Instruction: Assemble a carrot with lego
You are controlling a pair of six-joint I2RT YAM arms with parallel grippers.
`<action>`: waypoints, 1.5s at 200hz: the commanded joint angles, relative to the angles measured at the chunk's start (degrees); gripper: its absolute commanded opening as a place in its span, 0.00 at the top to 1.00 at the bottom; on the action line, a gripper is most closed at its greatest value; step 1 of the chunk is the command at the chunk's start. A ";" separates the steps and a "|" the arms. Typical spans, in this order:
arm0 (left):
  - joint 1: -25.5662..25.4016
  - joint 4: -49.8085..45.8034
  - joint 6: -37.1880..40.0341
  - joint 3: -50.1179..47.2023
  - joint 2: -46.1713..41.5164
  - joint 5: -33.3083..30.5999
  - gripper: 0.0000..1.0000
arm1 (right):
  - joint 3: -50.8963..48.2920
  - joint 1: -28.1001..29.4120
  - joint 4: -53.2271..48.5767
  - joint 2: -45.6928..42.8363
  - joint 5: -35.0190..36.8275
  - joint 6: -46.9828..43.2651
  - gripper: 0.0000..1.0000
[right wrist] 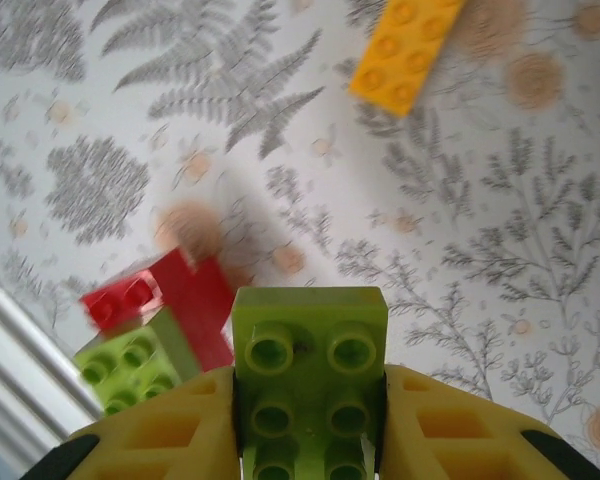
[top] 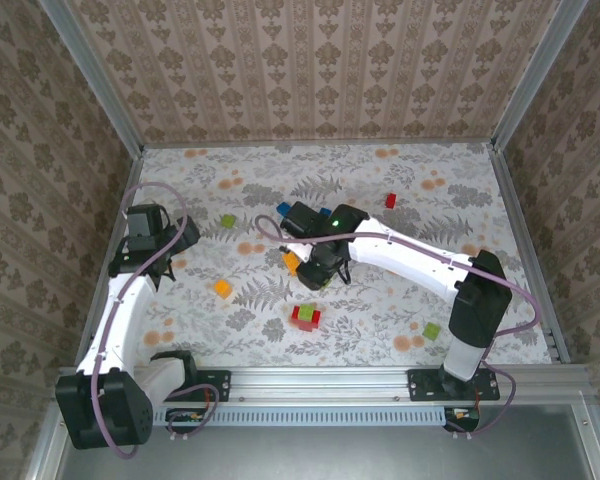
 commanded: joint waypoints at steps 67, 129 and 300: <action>-0.27 -0.72 0.81 1.85 -0.21 -0.77 0.00 | 4.63 4.00 -6.47 4.58 -4.43 -9.66 0.68; -0.26 -0.57 0.80 1.78 -0.18 -0.77 0.00 | 5.46 5.08 -7.15 6.77 -5.00 -12.17 0.68; -0.28 -0.59 0.81 1.72 -0.01 -0.64 0.00 | 1.25 6.86 -6.12 7.07 -7.68 -12.95 0.68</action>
